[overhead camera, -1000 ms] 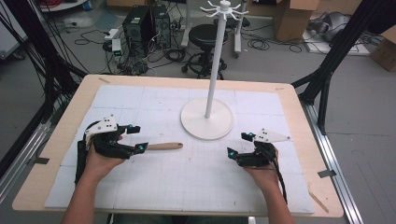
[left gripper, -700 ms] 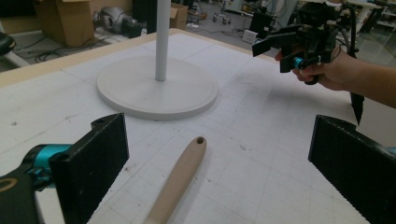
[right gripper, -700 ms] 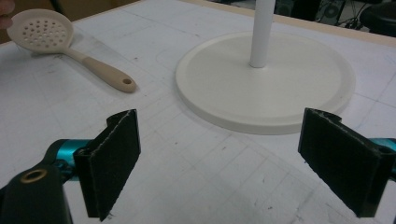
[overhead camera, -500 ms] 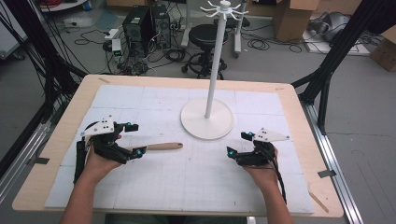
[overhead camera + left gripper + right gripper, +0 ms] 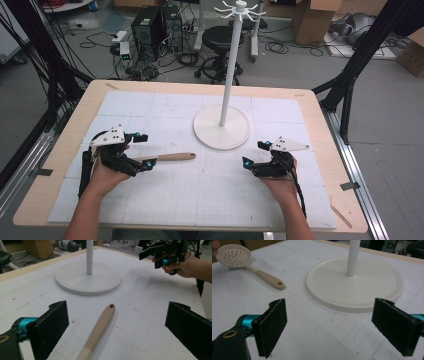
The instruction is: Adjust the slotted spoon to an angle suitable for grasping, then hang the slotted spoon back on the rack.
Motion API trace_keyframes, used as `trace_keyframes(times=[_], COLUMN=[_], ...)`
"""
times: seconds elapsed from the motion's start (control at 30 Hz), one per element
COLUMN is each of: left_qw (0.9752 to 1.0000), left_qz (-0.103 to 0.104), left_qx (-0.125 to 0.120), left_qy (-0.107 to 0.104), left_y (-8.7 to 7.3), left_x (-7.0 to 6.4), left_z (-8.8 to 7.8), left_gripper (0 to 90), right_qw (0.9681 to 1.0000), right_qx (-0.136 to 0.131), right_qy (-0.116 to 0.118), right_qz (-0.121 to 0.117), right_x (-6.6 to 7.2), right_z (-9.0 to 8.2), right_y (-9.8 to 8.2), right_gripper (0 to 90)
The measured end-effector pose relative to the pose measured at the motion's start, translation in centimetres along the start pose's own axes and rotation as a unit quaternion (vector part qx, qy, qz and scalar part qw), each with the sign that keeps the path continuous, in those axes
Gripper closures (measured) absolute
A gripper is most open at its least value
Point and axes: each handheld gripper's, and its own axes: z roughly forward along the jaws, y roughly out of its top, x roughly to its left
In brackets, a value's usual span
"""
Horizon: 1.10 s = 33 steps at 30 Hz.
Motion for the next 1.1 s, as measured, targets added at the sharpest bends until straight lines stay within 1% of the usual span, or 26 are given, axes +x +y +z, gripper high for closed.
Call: trace_keyframes(times=[0.07, 0.17, 0.2, 0.3, 0.37, 0.5, 0.6, 0.67, 0.73, 0.77, 0.8, 0.87, 0.9, 0.97, 1.07, 1.1], left_qw=[1.0, 1.0, 1.0, 0.9999, 0.9999, 0.9994, 0.9991, 0.9991, 0.999, 0.9988, 0.9986, 0.9985, 0.9982, 0.9967, 0.9932, 0.9915], left_qz=[0.004, 0.004, 0.003, 0.006, 0.005, 0.007, 0.006, 0.007, 0.01, 0.011, 0.014, 0.014, 0.014, 0.023, 0.035, 0.039], left_qx=[-0.002, -0.002, 0.0, 0.006, 0.008, 0.023, 0.032, 0.031, 0.032, 0.036, 0.035, 0.036, 0.042, 0.065, 0.103, 0.118], left_qy=[-0.003, -0.002, 0.0, 0.007, 0.013, 0.024, 0.026, 0.028, 0.03, 0.033, 0.038, 0.039, 0.041, 0.042, 0.039, 0.038], left_y=[0.0, 0.1, 0.0, 0.0, 0.0, -0.2, -0.3, -0.2, 0.0, 0.2, 0.4, 0.7, 0.9, 1.3, 1.9, 2.0], left_x=[0.0, 0.0, 0.0, 0.1, 0.2, 0.3, 0.4, 0.4, 0.5, 0.6, 0.6, 0.8, 0.9, 1.1, 1.4, 1.5], left_z=[0.1, 0.1, 0.1, 0.1, 0.1, 0.1, 0.2, 0.2, 0.1, 0.0, -0.1, -0.2, -0.1, 0.4, 1.4, 1.8], left_gripper=[5.6, 5.5, 5.5, 5.6, 5.6, 5.6, 5.6, 5.6, 5.6, 5.6, 5.6, 5.6, 5.6, 5.6, 5.6, 5.6], right_qw=[1.0, 1.0, 1.0, 1.0, 1.0, 1.0, 1.0, 1.0, 0.9999, 0.9999, 0.9999, 0.9999, 0.9999, 0.9998, 0.9998, 0.9998], right_qx=[0.0, -0.001, -0.001, -0.004, -0.004, -0.006, -0.003, -0.004, -0.006, -0.009, -0.009, -0.009, -0.008, -0.007, -0.01, -0.01], right_qy=[0.001, 0.002, 0.003, 0.003, 0.003, 0.002, 0.004, 0.005, 0.006, 0.006, 0.008, 0.008, 0.009, 0.012, 0.012, 0.012], right_qz=[-0.001, -0.004, -0.001, -0.001, -0.001, -0.003, -0.003, -0.007, -0.008, -0.009, -0.008, -0.008, -0.01, -0.011, -0.01, -0.01], right_x=[0.0, 0.0, 0.0, 0.0, 0.0, 0.0, 0.0, 0.1, 0.1, 0.2, 0.2, 0.2, 0.3, 0.3, 0.2, 0.2], right_z=[0.0, 0.1, 0.1, 0.0, 0.0, -0.1, 0.0, -0.1, -0.1, -0.2, -0.3, -0.3, -0.1, 0.0, -0.1, -0.1], right_y=[0.0, 0.1, 0.1, 0.1, 0.1, 0.1, 0.1, 0.2, 0.2, 0.2, 0.2, 0.2, 0.2, 0.2, 0.2, 0.2], right_gripper=[11.3, 11.4, 11.4, 11.3, 11.3, 11.3, 11.3, 11.3, 11.3, 11.3, 11.4, 11.3, 11.4, 11.4, 11.4, 11.4])
